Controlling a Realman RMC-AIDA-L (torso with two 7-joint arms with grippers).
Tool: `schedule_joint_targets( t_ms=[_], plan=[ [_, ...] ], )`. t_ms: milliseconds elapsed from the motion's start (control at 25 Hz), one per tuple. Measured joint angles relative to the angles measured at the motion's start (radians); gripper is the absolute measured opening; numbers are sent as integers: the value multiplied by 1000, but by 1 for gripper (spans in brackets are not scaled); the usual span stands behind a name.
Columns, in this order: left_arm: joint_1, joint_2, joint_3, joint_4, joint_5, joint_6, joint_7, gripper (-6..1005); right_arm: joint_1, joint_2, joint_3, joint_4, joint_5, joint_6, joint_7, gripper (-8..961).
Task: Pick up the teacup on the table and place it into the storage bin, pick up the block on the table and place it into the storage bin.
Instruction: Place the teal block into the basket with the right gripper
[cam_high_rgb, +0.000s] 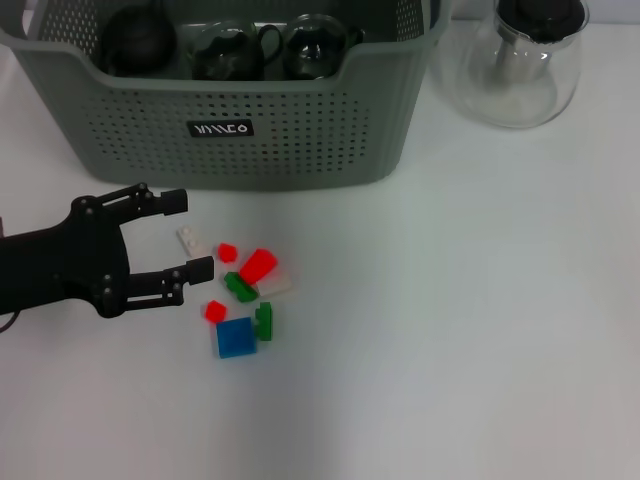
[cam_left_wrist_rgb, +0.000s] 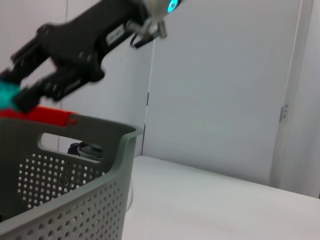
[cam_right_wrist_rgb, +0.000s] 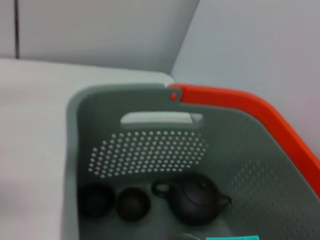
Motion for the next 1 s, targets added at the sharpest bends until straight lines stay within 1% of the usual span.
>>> schedule_joint_targets(
  t_ms=[160, 240, 480, 680, 1000],
  plan=[
    [-2, 0, 0, -4, 0, -5, 0, 842, 20, 7, -33, 123, 20, 128, -60, 424],
    [-5, 0, 1, -6, 0, -9, 0, 842, 23, 8, -55, 173, 65, 184, -104, 425],
    [-24, 8, 6, -39, 0, -20, 12, 842, 23, 12, -161, 263, 190, 312, -174, 425],
    [-29, 9, 10, -43, 0, -29, 14, 842, 16, 13, -218, 286, 239, 347, -182, 425],
    [-30, 9, 10, -43, 0, -26, 14, 842, 13, 6, -223, 276, 236, 315, -147, 424]
  ],
)
